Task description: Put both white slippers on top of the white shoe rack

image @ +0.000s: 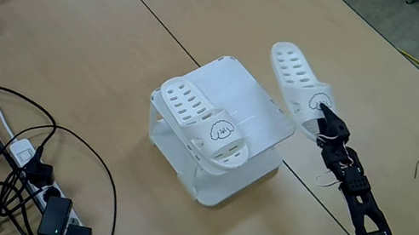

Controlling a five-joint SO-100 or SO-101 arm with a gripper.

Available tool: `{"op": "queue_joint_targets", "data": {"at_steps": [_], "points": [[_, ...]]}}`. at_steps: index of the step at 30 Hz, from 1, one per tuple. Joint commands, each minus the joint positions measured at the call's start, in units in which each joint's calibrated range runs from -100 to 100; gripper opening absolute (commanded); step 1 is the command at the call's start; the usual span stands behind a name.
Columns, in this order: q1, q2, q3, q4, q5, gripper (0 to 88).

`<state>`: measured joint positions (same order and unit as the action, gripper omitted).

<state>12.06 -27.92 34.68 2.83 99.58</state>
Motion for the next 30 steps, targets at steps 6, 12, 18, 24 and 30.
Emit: {"op": "queue_joint_targets", "data": {"at_steps": [6,12,18,24,30], "points": [[-4.7,4.6,-18.7,0.1,0.4,0.8],[-7.6,9.6,-23.4,0.1,0.4,0.8],[-11.9,10.6,-22.9,0.1,0.4,0.8],[-14.2,11.6,-22.1,0.1,0.4,0.8],[-14.2,13.7,-22.1,0.1,0.4,0.8]]}}
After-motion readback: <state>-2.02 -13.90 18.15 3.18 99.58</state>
